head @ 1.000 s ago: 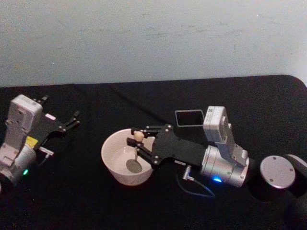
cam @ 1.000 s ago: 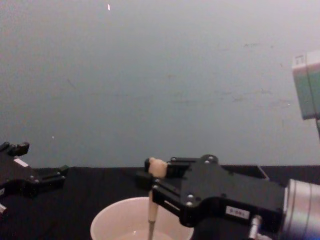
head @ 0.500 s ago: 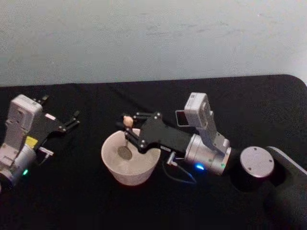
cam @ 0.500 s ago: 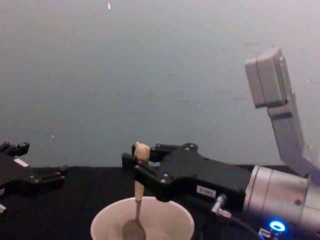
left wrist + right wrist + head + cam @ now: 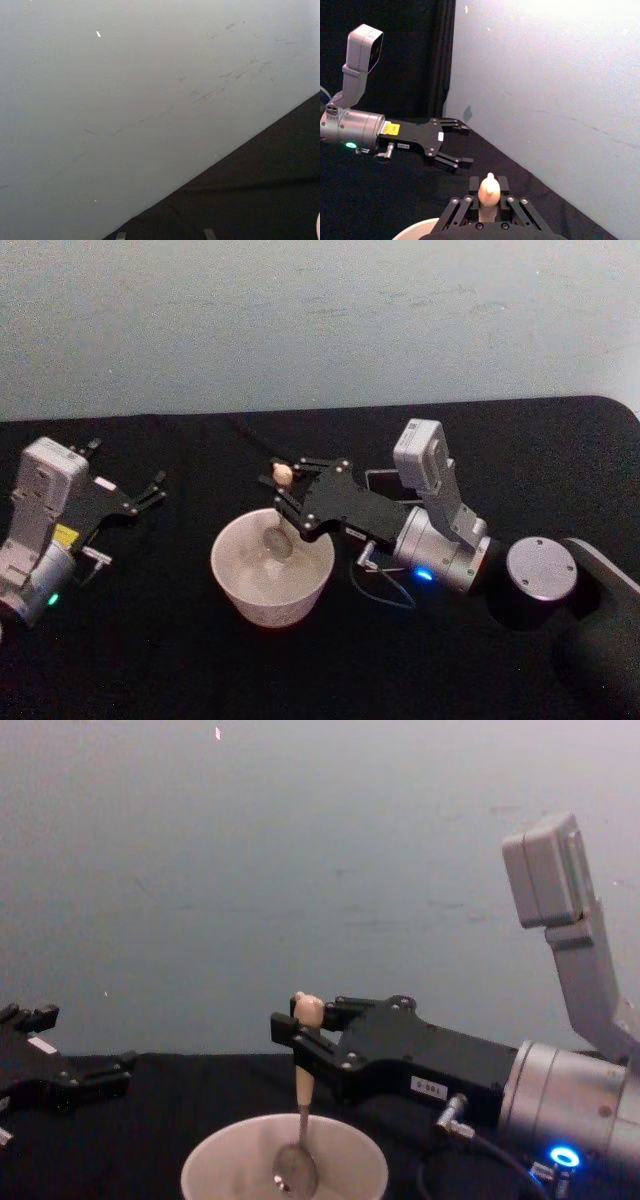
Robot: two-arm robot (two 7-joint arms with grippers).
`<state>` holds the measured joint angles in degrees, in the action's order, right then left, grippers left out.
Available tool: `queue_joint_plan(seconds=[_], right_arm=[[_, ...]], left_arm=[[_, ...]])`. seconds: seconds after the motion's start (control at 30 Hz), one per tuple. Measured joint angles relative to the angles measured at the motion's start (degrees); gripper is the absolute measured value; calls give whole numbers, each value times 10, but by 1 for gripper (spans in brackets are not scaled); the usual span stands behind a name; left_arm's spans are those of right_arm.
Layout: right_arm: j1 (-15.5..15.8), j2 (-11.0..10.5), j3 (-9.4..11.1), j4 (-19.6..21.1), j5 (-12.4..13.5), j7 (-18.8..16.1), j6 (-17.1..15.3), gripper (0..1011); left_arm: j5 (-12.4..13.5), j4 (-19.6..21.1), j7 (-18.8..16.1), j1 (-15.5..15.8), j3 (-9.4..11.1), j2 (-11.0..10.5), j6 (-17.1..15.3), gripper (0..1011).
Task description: Pick up the stirring spoon with one hand, stir inside the cup, then place it back in its original position.
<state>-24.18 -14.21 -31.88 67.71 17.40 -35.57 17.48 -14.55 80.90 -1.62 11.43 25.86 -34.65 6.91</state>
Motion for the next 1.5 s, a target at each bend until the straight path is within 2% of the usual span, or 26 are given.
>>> queue_joint_plan(seconds=[0.4,0.73,0.93,1.1,1.27,1.5], right_arm=[[16,-18,10,20,1,-6,-1,214],[57,-53,14,83,26,-27,-16,214],[73,-65,3,113,39,-42,-24,214],[74,-62,-7,117,41,-44,-27,214],[59,-40,-13,97,39,-27,-28,214],[35,-14,-8,60,27,0,-24,214]], left_arm=[[0,0,0,0,0,0,0,1001],[0,0,0,0,0,0,0,1001],[0,0,0,0,0,0,0,1001],[0,0,0,0,0,0,0,1001],[0,0,0,0,0,0,0,1001],[0,0,0,0,0,0,0,1001]])
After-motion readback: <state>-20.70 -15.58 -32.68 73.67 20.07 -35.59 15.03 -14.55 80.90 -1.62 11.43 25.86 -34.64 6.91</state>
